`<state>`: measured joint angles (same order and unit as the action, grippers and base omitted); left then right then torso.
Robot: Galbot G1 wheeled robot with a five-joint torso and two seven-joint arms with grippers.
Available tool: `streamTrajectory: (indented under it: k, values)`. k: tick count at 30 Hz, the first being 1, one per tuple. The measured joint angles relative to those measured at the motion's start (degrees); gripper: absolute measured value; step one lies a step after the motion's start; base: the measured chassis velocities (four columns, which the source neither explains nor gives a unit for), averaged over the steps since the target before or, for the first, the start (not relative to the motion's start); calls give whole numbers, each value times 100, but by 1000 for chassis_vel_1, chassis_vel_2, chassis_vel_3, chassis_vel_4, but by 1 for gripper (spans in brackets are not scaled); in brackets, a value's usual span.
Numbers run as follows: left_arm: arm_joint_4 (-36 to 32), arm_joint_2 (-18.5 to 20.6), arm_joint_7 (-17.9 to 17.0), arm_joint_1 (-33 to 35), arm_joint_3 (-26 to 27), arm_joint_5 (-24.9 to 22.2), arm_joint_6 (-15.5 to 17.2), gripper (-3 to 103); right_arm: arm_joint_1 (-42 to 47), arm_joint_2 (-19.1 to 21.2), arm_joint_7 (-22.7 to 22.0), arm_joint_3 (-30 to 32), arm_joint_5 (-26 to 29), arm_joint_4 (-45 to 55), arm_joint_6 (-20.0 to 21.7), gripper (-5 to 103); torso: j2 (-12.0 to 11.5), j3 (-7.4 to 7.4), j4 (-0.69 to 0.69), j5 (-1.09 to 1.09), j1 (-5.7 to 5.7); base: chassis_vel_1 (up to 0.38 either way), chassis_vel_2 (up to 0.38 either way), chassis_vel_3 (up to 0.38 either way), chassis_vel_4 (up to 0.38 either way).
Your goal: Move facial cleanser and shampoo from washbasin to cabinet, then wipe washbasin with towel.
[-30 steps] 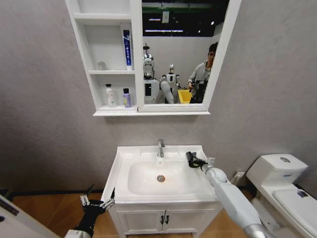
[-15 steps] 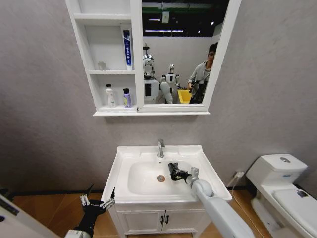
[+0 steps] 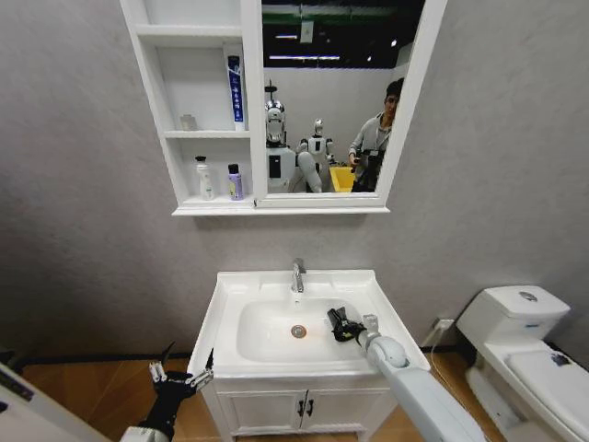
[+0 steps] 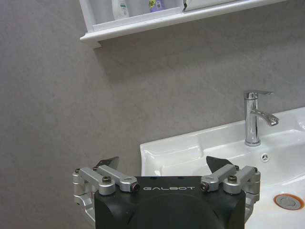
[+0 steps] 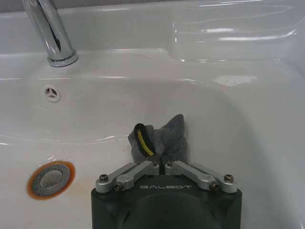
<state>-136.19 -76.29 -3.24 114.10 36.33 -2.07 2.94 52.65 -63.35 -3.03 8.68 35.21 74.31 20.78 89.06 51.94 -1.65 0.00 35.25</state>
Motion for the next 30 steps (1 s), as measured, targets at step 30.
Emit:
streamTrajectory:
  k: [30]
  values:
    - [1,-1,-5,0,-1,0,-1,100,-1740,-1628,167,-1484,1208,-1934,116,1,-1,1,1,-2,2,0,0,0,0]
